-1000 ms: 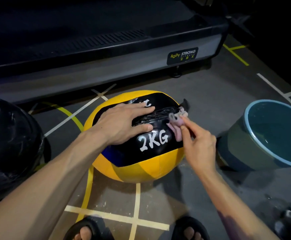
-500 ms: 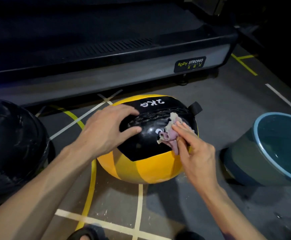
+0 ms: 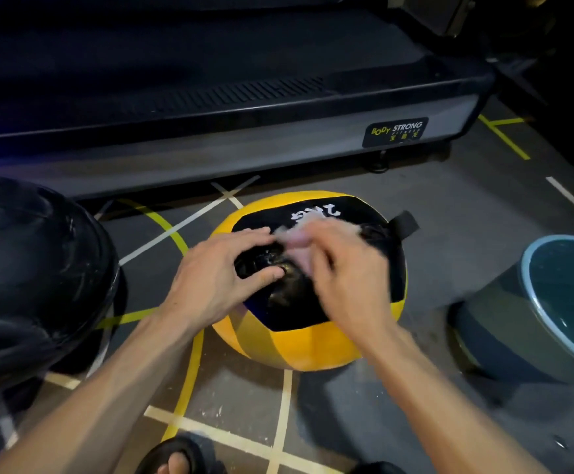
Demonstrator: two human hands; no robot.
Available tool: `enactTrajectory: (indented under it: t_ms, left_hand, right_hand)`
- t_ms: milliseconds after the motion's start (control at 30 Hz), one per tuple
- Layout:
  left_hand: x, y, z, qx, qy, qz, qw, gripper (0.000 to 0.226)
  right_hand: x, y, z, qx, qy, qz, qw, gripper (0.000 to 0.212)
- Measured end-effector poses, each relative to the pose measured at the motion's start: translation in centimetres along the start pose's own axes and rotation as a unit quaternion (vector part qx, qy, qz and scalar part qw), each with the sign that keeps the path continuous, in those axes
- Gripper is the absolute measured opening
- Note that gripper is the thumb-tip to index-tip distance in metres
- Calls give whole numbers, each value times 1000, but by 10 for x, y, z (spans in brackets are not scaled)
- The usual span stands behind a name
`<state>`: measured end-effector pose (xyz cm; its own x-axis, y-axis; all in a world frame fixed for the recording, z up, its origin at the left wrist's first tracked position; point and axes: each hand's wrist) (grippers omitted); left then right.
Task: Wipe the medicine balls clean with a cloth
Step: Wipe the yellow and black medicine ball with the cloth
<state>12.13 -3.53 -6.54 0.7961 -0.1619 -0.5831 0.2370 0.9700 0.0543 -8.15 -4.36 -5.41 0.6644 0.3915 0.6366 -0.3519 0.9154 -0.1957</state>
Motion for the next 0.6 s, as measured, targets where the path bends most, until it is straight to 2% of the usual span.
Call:
enactTrajectory:
  t_ms: [33,100,133,167,233,333,433,533,600]
  left_hand:
    - [2,2,-2,3,-12,-6,1000,55]
    - [6,6,-3,16,12,-14,1000,56]
    - [9,8,-2,26,43,-20,999,57]
    - [13,11,-1,33,73,-25,996,59]
    - [22,16,1,23,85,-25,996,63]
    - [28,21,-4,-29,41,-25,998,60]
    - [24,22,-14,-72,5,-43,996,49]
    - [16,12,-14,-70,-57,-66,994,42]
    - [7,0,-9,-56,-98,-69,991,42]
  right_hand:
    - [9,2,-7,49,26,50,997,32]
    - [6,2,-6,73,76,105,989,43]
    - [0,0,1,60,64,97,991,48]
    - [-8,0,9,39,46,74,995,44]
    - [-31,-2,24,-19,28,12,999,22]
    - [-57,0,26,-51,88,-77,992,24]
    - [-68,3,25,-46,66,-87,993,26]
    - [-69,5,31,-69,36,-101,992,26]
    - [-61,12,31,-113,25,-109,987,28]
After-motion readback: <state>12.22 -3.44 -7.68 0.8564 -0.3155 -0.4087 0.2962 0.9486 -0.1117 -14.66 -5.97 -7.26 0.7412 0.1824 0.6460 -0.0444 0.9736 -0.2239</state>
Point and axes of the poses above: each hand's wrist, its own y-axis away from the middle knuckle, its own z-axis out of the back of the hand, x = y × z, and after that the axes turned 12 degrees about x, right-handed
